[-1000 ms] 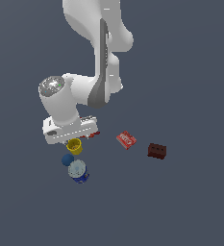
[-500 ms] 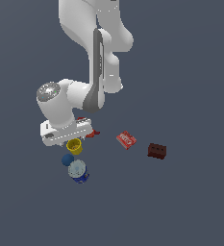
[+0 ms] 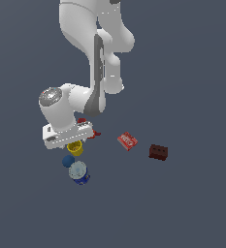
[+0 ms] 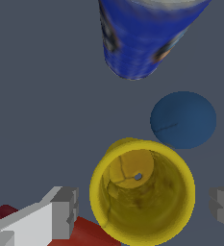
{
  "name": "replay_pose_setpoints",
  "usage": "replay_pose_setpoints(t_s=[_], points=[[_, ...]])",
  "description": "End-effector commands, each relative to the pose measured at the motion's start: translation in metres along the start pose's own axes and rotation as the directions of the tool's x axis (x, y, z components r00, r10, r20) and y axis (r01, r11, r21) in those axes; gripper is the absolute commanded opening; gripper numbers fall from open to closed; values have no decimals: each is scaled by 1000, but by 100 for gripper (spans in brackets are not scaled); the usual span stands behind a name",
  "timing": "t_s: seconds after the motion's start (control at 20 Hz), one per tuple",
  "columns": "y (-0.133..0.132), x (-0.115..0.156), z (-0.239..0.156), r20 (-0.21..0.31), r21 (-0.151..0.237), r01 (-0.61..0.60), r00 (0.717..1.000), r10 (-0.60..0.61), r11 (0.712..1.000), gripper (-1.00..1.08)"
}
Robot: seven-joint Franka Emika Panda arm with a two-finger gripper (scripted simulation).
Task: Pick up a designated object from a clutter of objects.
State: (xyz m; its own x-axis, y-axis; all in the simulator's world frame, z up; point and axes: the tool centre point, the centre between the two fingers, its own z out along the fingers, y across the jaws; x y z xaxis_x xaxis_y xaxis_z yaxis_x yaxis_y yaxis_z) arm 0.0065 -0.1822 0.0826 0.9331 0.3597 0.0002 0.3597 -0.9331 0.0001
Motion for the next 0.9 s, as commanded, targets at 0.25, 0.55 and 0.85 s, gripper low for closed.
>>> replay_pose_setpoints(t_s=[0.25, 0.55, 0.85], points=[[0, -1, 32, 0, 0, 1, 1000, -1, 1000, 100], [0, 0, 36, 0, 0, 2, 1000, -2, 1000, -100], [0, 0, 36, 0, 0, 2, 1000, -2, 1000, -100]])
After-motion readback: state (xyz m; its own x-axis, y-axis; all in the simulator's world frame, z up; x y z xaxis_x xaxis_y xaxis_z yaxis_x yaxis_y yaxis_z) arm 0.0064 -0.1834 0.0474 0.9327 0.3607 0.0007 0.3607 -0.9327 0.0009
